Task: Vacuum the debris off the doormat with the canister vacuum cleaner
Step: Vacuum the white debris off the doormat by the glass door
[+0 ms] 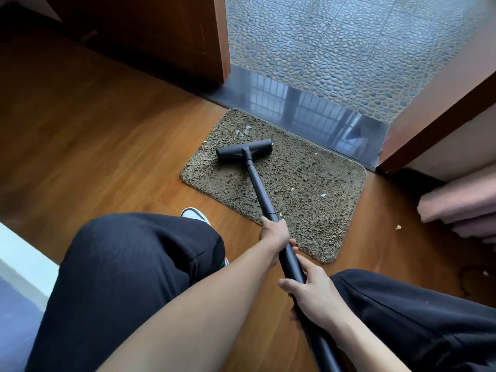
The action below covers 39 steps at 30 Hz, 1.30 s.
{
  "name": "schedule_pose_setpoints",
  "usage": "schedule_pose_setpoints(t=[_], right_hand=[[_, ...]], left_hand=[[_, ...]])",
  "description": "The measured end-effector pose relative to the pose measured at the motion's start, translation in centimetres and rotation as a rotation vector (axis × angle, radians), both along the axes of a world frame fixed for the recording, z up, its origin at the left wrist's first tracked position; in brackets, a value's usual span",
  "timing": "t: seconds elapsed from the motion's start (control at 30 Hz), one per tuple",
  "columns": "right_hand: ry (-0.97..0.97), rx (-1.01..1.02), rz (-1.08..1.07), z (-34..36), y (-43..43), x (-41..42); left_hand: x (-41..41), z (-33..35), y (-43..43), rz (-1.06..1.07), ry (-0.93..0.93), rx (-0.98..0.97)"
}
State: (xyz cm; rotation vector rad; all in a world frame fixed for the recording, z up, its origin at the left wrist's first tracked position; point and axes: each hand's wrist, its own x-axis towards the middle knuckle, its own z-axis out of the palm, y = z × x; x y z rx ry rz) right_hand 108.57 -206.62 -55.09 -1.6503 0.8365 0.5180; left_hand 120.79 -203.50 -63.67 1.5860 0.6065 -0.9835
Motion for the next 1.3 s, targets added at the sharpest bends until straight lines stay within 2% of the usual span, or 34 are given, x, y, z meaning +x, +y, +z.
schedule_pose_setpoints(t=[0.67, 0.9, 1.1, 1.3], right_hand=[[-0.039, -0.097, 0.061, -2.5, -4.7, 10.6], [-0.037, -0.051, 0.056, -2.3, -5.1, 13.6], [-0.011, 0.024, 0.045, -1.3, -4.9, 13.1], [0.005, 0.075, 0.041, -0.1, -3.7, 9.2]], left_hand=[[10.5, -2.1, -4.7, 0.074, -0.025, -0.055], [13.5, -1.9, -4.8, 0.067, -0.021, -0.082], [13.1, -1.2, -4.1, 0.035, -0.037, -0.045], [9.0, 0.2, -2.5, 0.036, 0.015, -0.02]])
